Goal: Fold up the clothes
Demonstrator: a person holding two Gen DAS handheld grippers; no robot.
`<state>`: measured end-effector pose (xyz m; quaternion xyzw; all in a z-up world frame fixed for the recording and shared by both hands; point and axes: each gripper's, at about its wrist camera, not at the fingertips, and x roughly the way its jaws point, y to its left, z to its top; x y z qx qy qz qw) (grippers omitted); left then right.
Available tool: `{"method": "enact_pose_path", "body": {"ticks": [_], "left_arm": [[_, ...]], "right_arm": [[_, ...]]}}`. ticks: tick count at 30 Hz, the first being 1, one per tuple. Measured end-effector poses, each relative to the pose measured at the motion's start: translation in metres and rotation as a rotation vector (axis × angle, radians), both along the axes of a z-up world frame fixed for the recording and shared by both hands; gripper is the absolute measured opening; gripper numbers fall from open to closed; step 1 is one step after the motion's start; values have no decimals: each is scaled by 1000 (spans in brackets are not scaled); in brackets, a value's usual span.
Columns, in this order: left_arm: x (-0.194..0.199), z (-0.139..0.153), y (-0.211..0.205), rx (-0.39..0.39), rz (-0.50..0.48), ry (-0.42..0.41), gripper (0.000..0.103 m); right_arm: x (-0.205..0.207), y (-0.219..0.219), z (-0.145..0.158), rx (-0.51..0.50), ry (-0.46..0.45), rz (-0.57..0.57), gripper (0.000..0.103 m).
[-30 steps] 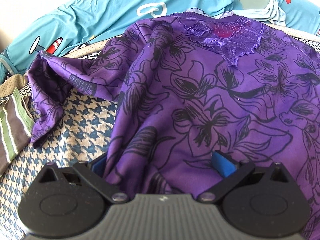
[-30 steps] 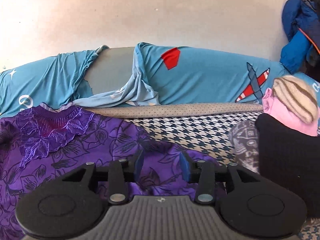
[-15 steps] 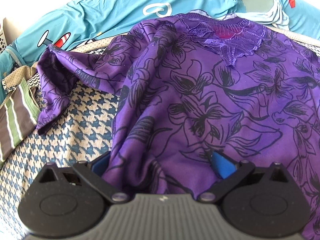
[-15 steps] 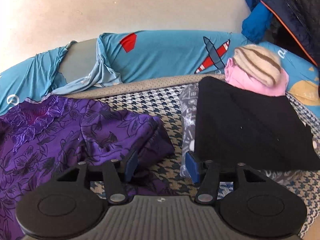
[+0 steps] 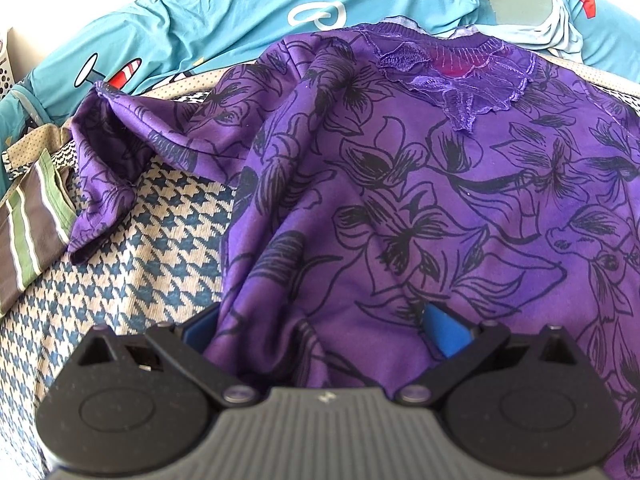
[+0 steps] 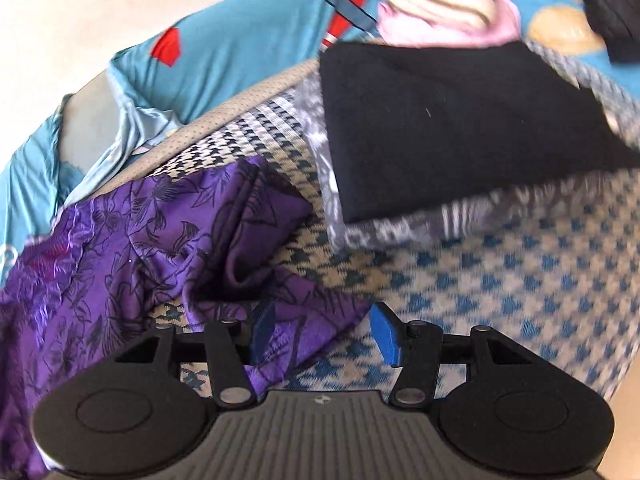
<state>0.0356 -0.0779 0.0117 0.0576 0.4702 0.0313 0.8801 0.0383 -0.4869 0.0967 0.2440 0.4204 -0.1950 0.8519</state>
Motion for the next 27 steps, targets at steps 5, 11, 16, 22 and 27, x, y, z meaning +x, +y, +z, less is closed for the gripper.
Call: {"method": "enact_pose_path", "body": {"ticks": [5, 11, 16, 22, 27], "left_arm": [[0, -1, 1, 1, -3, -2, 103], [0, -2, 2, -3, -10, -5, 103], [0, -1, 1, -4, -11, -6, 103], [-1, -2, 1, -1, -12, -6, 103], [-1, -3, 0, 6, -14, -13, 103]], "right_arm": [[1, -6, -12, 127, -7, -69, 52], [17, 9, -19, 36, 25, -58, 52], [29, 23, -23, -76, 34, -13, 43], [33, 27, -25, -108, 5, 8, 12], [28, 41, -6, -255, -63, 18, 11]]}}
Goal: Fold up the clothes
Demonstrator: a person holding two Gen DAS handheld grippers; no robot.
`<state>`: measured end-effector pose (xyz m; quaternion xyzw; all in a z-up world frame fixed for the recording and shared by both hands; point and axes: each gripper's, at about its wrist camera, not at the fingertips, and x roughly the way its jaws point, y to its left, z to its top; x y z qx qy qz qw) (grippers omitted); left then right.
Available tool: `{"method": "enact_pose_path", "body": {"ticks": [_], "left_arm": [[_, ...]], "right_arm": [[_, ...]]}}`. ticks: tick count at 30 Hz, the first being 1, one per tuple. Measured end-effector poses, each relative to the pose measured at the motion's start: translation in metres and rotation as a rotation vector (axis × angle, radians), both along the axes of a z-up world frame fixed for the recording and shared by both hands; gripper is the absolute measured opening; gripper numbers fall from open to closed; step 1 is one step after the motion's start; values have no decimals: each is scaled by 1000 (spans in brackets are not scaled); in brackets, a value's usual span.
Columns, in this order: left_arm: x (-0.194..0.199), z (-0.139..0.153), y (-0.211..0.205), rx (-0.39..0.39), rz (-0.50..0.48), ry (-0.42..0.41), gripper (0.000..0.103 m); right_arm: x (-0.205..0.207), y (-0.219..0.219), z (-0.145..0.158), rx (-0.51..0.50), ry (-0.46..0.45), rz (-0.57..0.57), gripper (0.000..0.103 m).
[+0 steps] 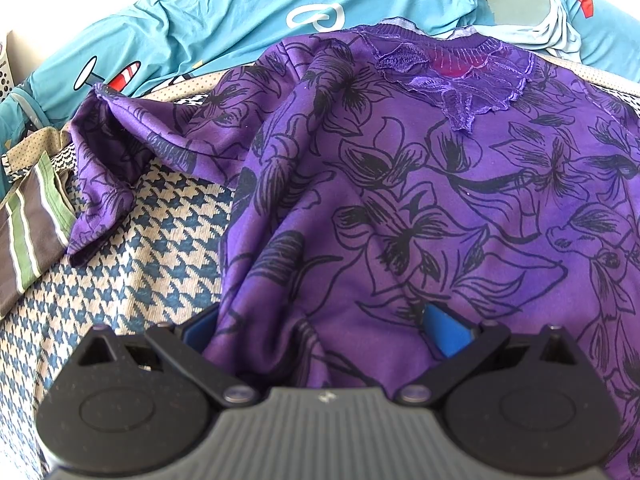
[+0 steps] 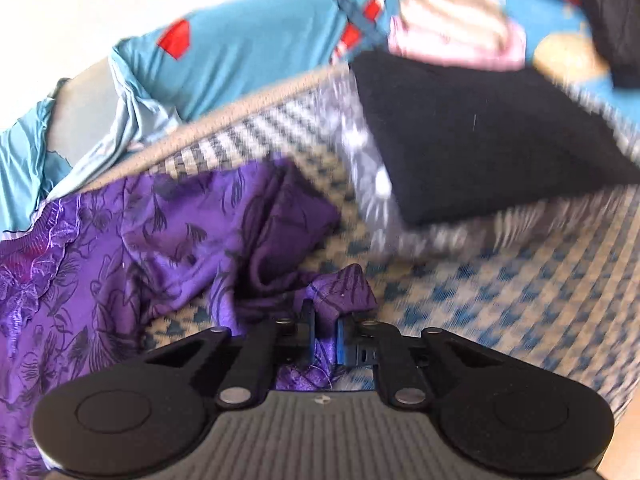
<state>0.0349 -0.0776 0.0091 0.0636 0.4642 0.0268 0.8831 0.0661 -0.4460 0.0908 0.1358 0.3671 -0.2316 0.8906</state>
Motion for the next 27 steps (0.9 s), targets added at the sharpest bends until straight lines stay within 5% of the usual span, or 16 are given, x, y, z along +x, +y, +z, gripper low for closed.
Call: {"method": "enact_pose_path", "body": {"ticks": [7, 12, 20, 24, 27], "left_arm": [[-1, -2, -1, 10, -4, -14, 103], [-2, -2, -2, 12, -6, -18, 103], [-2, -2, -2, 17, -8, -26, 103], [-2, -2, -2, 19, -6, -23, 103], [-1, -2, -2, 18, -4, -21, 103]], "right_arm": [[-38, 10, 58, -214, -259, -83, 10], [-57, 1, 73, -380, -304, -235, 10], [-82, -22, 87, -416, -412, -287, 10], [-72, -26, 81, -548, -322, -292, 10], [-66, -45, 70, -520, -184, -337, 10]]}}
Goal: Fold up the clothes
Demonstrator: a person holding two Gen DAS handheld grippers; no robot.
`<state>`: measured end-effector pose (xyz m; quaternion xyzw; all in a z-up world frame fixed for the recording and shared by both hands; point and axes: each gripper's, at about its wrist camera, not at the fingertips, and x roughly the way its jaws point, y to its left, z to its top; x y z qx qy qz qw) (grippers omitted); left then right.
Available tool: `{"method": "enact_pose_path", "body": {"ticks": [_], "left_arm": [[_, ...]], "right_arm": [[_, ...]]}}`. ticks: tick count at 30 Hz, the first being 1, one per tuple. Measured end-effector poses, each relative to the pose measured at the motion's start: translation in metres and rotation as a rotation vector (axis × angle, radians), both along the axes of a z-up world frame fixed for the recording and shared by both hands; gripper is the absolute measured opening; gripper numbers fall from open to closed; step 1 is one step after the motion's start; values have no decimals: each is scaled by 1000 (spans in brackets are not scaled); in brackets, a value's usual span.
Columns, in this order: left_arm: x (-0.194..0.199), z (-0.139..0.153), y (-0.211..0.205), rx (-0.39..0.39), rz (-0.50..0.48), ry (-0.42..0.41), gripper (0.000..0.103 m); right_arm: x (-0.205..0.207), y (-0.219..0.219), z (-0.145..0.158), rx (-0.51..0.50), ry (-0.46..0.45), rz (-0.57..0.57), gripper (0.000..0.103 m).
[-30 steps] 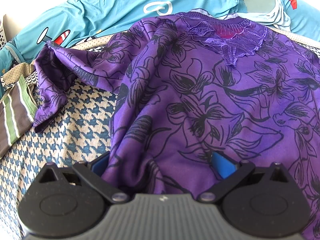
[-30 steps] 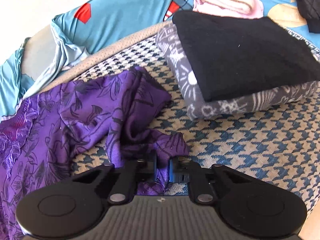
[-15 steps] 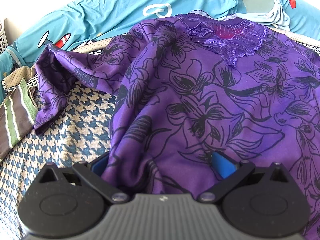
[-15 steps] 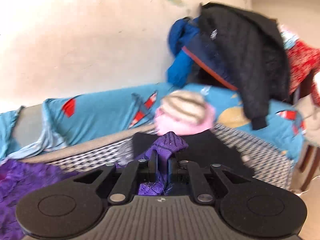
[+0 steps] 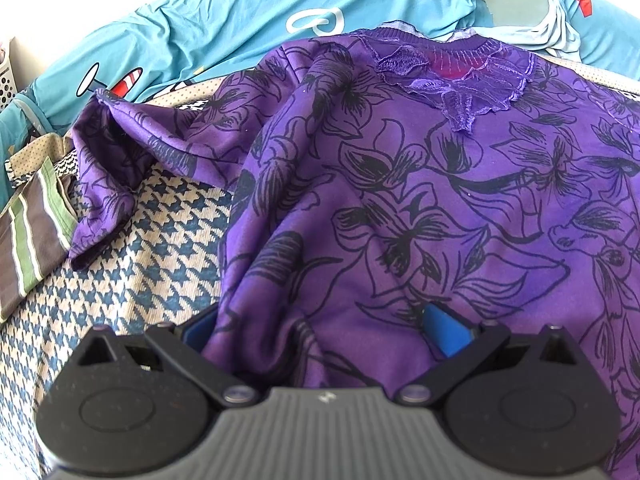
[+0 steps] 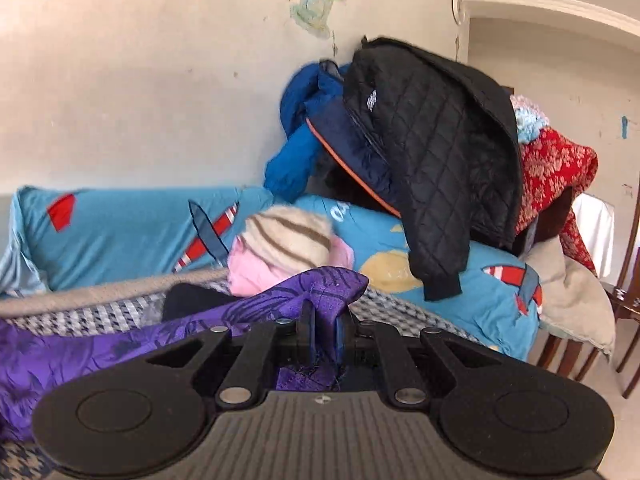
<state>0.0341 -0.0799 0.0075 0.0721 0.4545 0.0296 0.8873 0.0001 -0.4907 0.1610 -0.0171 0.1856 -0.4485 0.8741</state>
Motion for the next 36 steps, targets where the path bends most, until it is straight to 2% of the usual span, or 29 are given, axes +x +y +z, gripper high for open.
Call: {"method": "enact_pose_path", "body": {"ticks": [3, 5, 7, 9, 13, 15, 19, 25, 30, 34, 36], "left_arm": [[1, 0, 0, 2, 2, -1, 103], [1, 0, -1, 3, 3, -2, 103], [1, 0, -2, 6, 5, -3, 103], [1, -1, -2, 9, 5, -4, 103], [0, 0, -3, 14, 4, -6, 103], [0, 0, -2, 12, 2, -5, 103], [0, 0, -1, 11, 0, -7, 103], [0, -1, 0, 8, -3, -10, 103], [1, -1, 0, 6, -3, -9, 103], [1, -1, 1, 5, -5, -7, 103], [1, 0, 1, 2, -6, -5, 103]], "right_arm": [[-7, -21, -4, 88, -1, -80, 12], [-15, -27, -2, 91, -25, -127, 18], [-21, -29, 0, 100, -43, -130, 20], [-24, -27, 1, 144, -77, -59, 21], [-9, -10, -3, 186, -41, 149, 24], [1, 5, -6, 192, -8, 271, 24], [22, 35, -17, 177, 88, 433, 28], [45, 43, -37, 279, 101, 470, 29], [61, 49, -43, 273, 83, 484, 29], [78, 59, -55, 275, 156, 521, 32], [85, 63, -67, 277, 243, 520, 36]]}}
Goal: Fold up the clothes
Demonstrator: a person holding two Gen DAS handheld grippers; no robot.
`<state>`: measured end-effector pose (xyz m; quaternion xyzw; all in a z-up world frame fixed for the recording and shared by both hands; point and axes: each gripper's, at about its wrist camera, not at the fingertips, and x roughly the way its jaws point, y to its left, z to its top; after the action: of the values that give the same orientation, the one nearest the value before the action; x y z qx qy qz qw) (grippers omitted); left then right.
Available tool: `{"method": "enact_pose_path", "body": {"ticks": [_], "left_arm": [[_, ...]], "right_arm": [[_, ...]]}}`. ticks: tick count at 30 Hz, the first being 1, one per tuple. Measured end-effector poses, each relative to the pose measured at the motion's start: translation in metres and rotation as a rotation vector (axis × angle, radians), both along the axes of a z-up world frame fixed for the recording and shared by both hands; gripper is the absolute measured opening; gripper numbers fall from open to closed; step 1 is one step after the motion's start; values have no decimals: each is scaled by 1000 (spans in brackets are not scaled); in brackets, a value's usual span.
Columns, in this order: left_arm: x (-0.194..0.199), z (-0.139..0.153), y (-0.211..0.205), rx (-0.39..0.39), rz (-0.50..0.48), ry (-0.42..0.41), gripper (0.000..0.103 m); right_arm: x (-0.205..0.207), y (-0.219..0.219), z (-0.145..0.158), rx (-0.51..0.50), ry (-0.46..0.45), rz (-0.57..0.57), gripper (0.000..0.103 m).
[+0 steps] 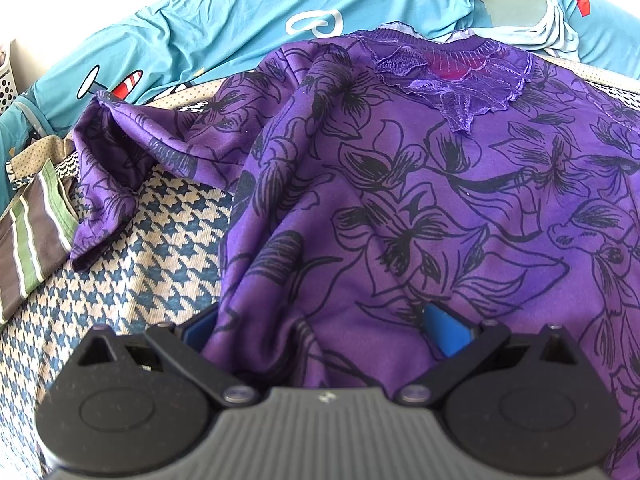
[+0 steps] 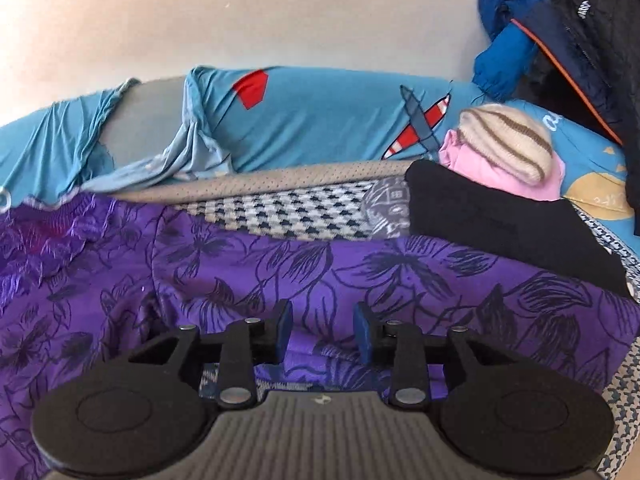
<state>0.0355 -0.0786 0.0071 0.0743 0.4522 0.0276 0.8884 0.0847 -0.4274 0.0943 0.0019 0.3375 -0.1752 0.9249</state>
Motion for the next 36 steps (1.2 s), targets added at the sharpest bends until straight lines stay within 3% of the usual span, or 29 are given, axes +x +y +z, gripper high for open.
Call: {"method": "enact_pose_path", "body": {"ticks": [4, 6, 16, 29, 36], "left_arm": [[0, 1, 1, -2, -4, 4, 103], [-1, 1, 1, 2, -10, 4, 103], [-13, 4, 2, 12, -46, -9, 103], [-51, 11, 7, -3, -106, -42, 103], [-61, 42, 25, -107, -85, -137, 103]], "right_arm": [[9, 7, -21, -27, 174, 34, 39], [8, 9, -23, -26, 195, 50, 39], [-11, 14, -5, 5, 113, 53, 51], [-22, 64, 4, 175, 62, 185, 52], [-31, 109, 5, 204, -9, 266, 52]]}}
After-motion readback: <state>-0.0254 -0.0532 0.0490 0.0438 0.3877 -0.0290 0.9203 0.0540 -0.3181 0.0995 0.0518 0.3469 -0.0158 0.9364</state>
